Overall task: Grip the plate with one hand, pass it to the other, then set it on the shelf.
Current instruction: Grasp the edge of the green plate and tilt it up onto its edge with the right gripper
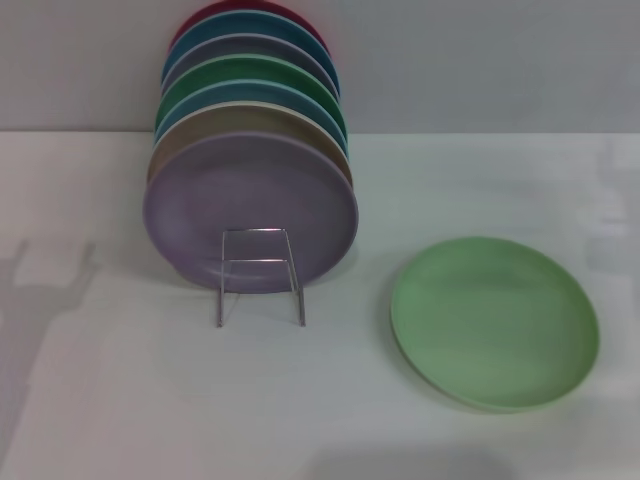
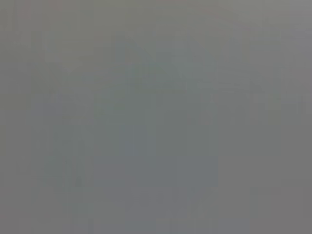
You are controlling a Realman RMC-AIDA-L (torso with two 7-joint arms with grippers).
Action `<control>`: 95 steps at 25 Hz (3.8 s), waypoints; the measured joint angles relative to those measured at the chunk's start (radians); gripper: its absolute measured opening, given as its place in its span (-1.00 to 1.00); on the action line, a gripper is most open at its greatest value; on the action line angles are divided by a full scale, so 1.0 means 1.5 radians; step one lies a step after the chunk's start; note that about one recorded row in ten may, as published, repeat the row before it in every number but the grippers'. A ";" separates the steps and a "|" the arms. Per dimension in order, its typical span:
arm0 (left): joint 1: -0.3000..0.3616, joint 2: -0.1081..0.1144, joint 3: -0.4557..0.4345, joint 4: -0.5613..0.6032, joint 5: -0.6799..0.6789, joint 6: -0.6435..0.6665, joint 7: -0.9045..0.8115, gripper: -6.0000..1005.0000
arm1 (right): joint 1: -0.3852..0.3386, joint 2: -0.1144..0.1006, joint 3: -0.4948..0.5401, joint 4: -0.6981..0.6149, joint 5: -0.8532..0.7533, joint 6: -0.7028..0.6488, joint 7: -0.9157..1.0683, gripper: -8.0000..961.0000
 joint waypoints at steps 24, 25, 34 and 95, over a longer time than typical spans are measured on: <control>0.003 0.003 -0.001 0.007 -0.001 0.000 0.000 0.73 | -0.197 -0.005 0.460 -0.572 -0.016 0.589 -0.475 0.33; 0.003 0.003 -0.002 0.007 0.000 0.000 0.000 0.73 | -0.213 0.001 0.506 -0.602 -0.017 0.672 -0.497 0.33; 0.004 0.003 -0.003 0.007 0.001 0.003 0.000 0.73 | -0.219 -0.002 0.630 -0.684 -0.181 0.947 -0.411 0.30; 0.002 0.000 0.012 -0.001 0.002 0.005 -0.008 0.73 | -0.082 -0.062 0.928 -0.623 -0.557 1.625 -0.275 0.07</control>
